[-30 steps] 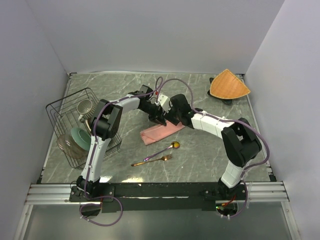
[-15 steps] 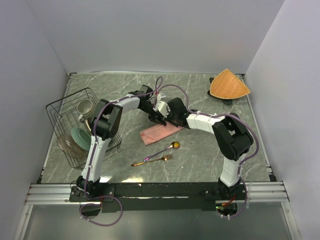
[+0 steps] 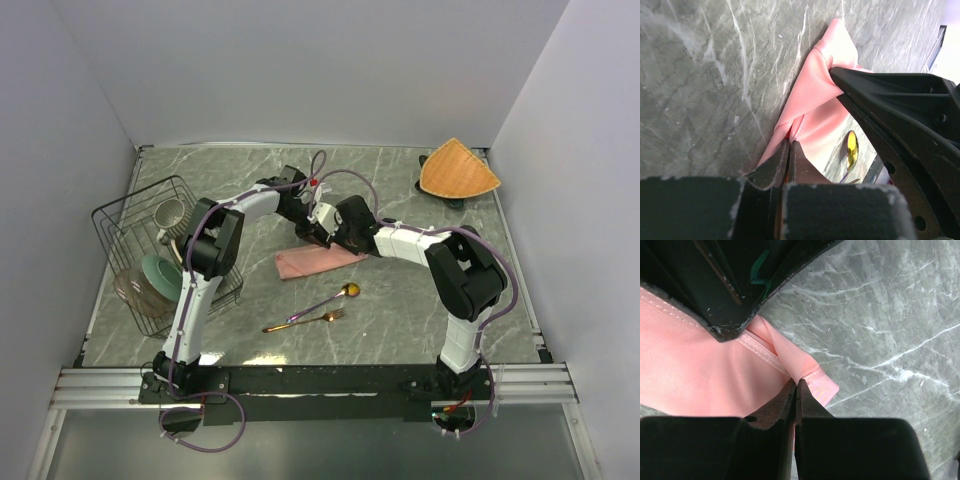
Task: Fold the napkin into a case and place the utensils inside
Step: Grasp the top corner of the smaller rectangle folded napkin from the folded napkin.
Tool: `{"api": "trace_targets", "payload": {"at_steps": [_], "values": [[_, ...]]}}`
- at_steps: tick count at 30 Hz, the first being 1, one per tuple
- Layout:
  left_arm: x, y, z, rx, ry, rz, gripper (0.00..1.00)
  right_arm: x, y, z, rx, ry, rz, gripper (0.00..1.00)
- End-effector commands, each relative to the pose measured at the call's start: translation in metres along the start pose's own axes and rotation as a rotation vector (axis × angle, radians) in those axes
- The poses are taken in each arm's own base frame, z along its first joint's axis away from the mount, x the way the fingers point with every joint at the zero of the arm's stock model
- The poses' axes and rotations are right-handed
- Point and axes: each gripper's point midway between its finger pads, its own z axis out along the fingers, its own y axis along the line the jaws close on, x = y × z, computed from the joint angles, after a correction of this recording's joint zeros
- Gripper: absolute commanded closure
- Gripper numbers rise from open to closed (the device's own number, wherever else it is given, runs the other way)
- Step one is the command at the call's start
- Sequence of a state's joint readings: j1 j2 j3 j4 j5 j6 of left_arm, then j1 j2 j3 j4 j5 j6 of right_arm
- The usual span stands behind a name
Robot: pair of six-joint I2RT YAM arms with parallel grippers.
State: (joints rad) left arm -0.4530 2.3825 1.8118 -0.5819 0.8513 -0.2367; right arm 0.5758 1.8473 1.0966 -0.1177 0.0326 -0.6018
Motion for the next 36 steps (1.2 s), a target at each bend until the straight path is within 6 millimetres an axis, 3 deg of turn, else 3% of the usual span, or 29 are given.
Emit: {"api": "trace_targets", "payload": {"at_steps": [1, 8, 13, 14, 15, 17, 18, 19, 21, 27, 29, 33, 36], "values": [[-0.012, 0.009, -0.003, -0.038, -0.028, 0.05, 0.99, -0.01, -0.006, -0.008, 0.004, -0.031, 0.021, 0.94], [-0.004, 0.033, 0.006, -0.071, -0.008, 0.034, 0.99, -0.025, -0.013, -0.019, 0.008, -0.061, 0.051, 0.9], [0.008, 0.046, 0.011, -0.075, 0.019, -0.013, 0.99, -0.028, -0.003, -0.025, -0.082, -0.035, 0.1, 0.84], [0.007, 0.045, 0.011, -0.074, 0.016, -0.013, 0.99, -0.025, 0.0, -0.024, -0.098, -0.015, 0.118, 0.81], [0.006, 0.045, 0.01, -0.077, 0.012, -0.013, 0.99, -0.015, 0.006, -0.02, -0.126, 0.029, 0.131, 0.66], [0.004, 0.045, 0.01, -0.077, 0.009, -0.011, 0.99, -0.018, 0.002, -0.02, -0.147, 0.043, 0.192, 0.51], [0.005, 0.046, 0.01, -0.079, 0.011, -0.012, 0.99, -0.008, 0.008, -0.018, -0.182, 0.092, 0.222, 0.46], [0.005, 0.046, 0.01, -0.08, 0.01, -0.011, 0.99, -0.014, -0.003, -0.019, -0.189, 0.078, 0.262, 0.46], [0.004, 0.047, 0.011, -0.083, 0.012, -0.01, 0.99, -0.005, 0.0, -0.018, -0.239, 0.129, 0.346, 0.46], [0.002, 0.046, 0.011, -0.079, 0.01, -0.002, 0.99, -0.03, -0.021, -0.041, -0.364, 0.02, 0.522, 0.47], [0.0, 0.045, 0.012, -0.075, 0.009, -0.002, 0.99, -0.035, -0.019, -0.046, -0.379, -0.005, 0.518, 0.49], [-0.003, 0.044, 0.011, -0.07, 0.007, -0.002, 0.99, -0.052, -0.006, -0.055, -0.414, -0.069, 0.505, 0.64], [-0.003, 0.046, 0.012, -0.072, 0.01, -0.005, 0.99, -0.051, 0.009, -0.053, -0.447, -0.051, 0.545, 0.67]]}}
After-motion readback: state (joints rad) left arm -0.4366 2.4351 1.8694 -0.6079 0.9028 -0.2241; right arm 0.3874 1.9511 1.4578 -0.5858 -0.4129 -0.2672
